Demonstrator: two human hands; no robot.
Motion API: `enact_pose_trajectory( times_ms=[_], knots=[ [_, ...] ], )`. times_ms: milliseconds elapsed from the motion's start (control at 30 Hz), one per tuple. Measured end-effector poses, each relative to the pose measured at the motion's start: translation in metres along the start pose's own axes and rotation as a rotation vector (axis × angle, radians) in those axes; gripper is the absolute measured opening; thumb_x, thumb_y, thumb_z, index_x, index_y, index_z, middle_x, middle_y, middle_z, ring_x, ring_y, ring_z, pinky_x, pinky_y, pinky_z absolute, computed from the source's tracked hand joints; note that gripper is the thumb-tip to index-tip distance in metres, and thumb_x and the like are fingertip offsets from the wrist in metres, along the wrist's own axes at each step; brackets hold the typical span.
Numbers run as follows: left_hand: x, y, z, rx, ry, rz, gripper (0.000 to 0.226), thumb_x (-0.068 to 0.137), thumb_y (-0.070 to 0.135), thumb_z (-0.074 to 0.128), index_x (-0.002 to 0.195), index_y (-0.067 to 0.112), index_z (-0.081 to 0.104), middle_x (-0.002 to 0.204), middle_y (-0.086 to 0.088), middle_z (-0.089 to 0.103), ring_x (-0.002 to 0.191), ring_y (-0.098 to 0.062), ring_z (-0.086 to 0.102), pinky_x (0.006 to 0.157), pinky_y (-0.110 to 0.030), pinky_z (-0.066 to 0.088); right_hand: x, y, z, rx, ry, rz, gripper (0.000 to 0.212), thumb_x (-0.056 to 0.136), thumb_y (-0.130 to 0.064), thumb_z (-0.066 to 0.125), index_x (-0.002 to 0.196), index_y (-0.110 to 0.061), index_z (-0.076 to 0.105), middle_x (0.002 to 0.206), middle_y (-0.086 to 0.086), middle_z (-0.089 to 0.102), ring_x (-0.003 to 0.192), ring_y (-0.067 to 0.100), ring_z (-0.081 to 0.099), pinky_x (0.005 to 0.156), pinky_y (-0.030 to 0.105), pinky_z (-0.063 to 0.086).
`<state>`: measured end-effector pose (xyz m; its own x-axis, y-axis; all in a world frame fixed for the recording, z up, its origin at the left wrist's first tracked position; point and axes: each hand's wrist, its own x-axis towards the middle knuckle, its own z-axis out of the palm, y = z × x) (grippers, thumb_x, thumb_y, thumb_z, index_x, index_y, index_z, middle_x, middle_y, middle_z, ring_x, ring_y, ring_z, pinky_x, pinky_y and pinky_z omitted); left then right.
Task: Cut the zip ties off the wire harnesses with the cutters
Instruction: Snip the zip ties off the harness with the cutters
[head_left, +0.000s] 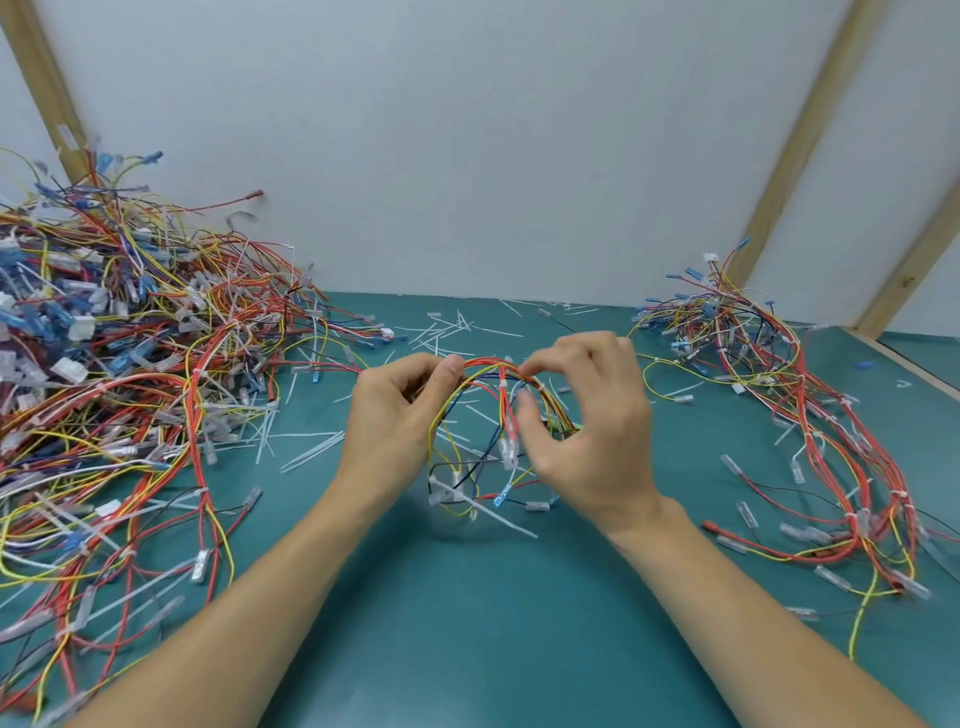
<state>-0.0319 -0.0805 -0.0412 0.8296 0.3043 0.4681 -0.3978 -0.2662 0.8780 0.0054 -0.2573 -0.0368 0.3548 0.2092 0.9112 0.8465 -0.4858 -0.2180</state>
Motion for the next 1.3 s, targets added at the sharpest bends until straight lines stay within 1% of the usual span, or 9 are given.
enact_pose_trajectory(
  times_ms=[133, 367, 500, 700, 833, 900, 1000, 1100, 1300],
  knots=[
    [0.002, -0.003, -0.001, -0.017, -0.002, -0.012, 0.032, 0.101, 0.028, 0.061, 0.073, 0.018, 0.074, 0.054, 0.005, 0.039, 0.055, -0.012, 0.030, 0.050, -0.029, 0.023, -0.001, 0.001, 0.005, -0.026, -0.058, -0.102, 0.018, 0.086, -0.011, 0.075, 0.102, -0.017, 0.079, 0.094, 0.001, 0.065, 0.087, 0.025, 0.058, 0.073, 0.046, 0.047],
    [0.002, -0.003, 0.000, -0.060, -0.035, -0.042, 0.036, 0.102, 0.029, 0.058, 0.076, 0.009, 0.073, 0.052, 0.003, 0.044, 0.050, -0.010, 0.034, 0.048, -0.022, 0.027, -0.002, 0.013, 0.004, 0.017, -0.082, -0.118, 0.012, 0.092, -0.015, 0.076, 0.102, -0.019, 0.082, 0.094, -0.004, 0.073, 0.085, 0.024, 0.062, 0.071, 0.047, 0.050],
    [0.001, 0.002, 0.004, -0.118, 0.007, -0.071, 0.045, 0.105, 0.024, 0.051, 0.065, 0.022, 0.071, 0.051, 0.008, 0.042, 0.049, -0.009, 0.033, 0.046, -0.018, 0.028, -0.006, 0.011, 0.004, 0.139, -0.001, -0.014, 0.012, 0.093, -0.008, 0.077, 0.103, -0.013, 0.079, 0.096, -0.008, 0.075, 0.083, 0.015, 0.062, 0.074, 0.036, 0.053],
    [0.001, 0.006, 0.001, -0.190, 0.006, -0.111, 0.032, 0.098, 0.001, 0.048, 0.077, 0.008, 0.071, 0.052, -0.001, 0.055, 0.049, -0.016, 0.043, 0.048, -0.021, 0.035, -0.008, 0.015, 0.005, 0.219, 0.047, 0.183, 0.019, 0.090, -0.003, 0.075, 0.102, -0.018, 0.078, 0.092, -0.016, 0.070, 0.081, 0.018, 0.064, 0.073, 0.032, 0.052],
    [0.001, 0.006, -0.003, -0.155, -0.020, -0.088, 0.023, 0.076, 0.011, 0.048, 0.077, 0.004, 0.069, 0.053, -0.008, 0.058, 0.047, -0.020, 0.041, 0.050, -0.025, 0.037, -0.006, 0.013, 0.007, 0.341, 0.057, 0.369, 0.028, 0.088, -0.008, 0.078, 0.102, -0.033, 0.077, 0.090, -0.015, 0.075, 0.079, 0.022, 0.068, 0.075, 0.037, 0.056],
    [0.001, 0.005, -0.004, -0.121, -0.025, -0.081, 0.022, 0.074, 0.012, 0.050, 0.078, 0.002, 0.069, 0.052, -0.005, 0.057, 0.048, -0.020, 0.041, 0.051, -0.026, 0.037, -0.006, 0.012, 0.007, 0.356, 0.074, 0.419, 0.021, 0.088, -0.017, 0.079, 0.100, -0.034, 0.078, 0.088, -0.011, 0.077, 0.077, 0.021, 0.068, 0.075, 0.030, 0.055],
    [-0.001, 0.003, -0.004, -0.053, -0.029, -0.068, 0.024, 0.073, 0.012, 0.048, 0.078, 0.001, 0.069, 0.052, -0.001, 0.058, 0.051, -0.020, 0.043, 0.057, -0.031, 0.038, -0.005, 0.012, 0.005, 0.348, 0.104, 0.456, 0.013, 0.089, -0.023, 0.077, 0.098, -0.032, 0.078, 0.085, -0.011, 0.077, 0.076, 0.020, 0.069, 0.073, 0.020, 0.051],
    [-0.003, 0.002, -0.003, 0.023, -0.040, -0.045, 0.020, 0.074, 0.013, 0.050, 0.076, 0.009, 0.069, 0.056, -0.003, 0.062, 0.054, -0.020, 0.046, 0.056, -0.039, 0.040, -0.002, 0.013, 0.002, 0.364, 0.116, 0.500, 0.017, 0.092, -0.017, 0.077, 0.098, -0.033, 0.076, 0.086, -0.015, 0.077, 0.080, 0.015, 0.072, 0.077, 0.030, 0.056],
    [-0.002, -0.009, -0.001, 0.221, -0.033, 0.054, 0.016, 0.095, 0.011, 0.060, 0.089, 0.022, 0.070, 0.070, 0.010, 0.069, 0.055, -0.004, 0.052, 0.057, -0.027, 0.039, 0.002, 0.021, 0.000, 0.335, 0.089, 0.542, 0.028, 0.096, -0.003, 0.070, 0.106, -0.028, 0.077, 0.095, -0.017, 0.077, 0.091, 0.005, 0.071, 0.081, 0.021, 0.054]
  ],
)
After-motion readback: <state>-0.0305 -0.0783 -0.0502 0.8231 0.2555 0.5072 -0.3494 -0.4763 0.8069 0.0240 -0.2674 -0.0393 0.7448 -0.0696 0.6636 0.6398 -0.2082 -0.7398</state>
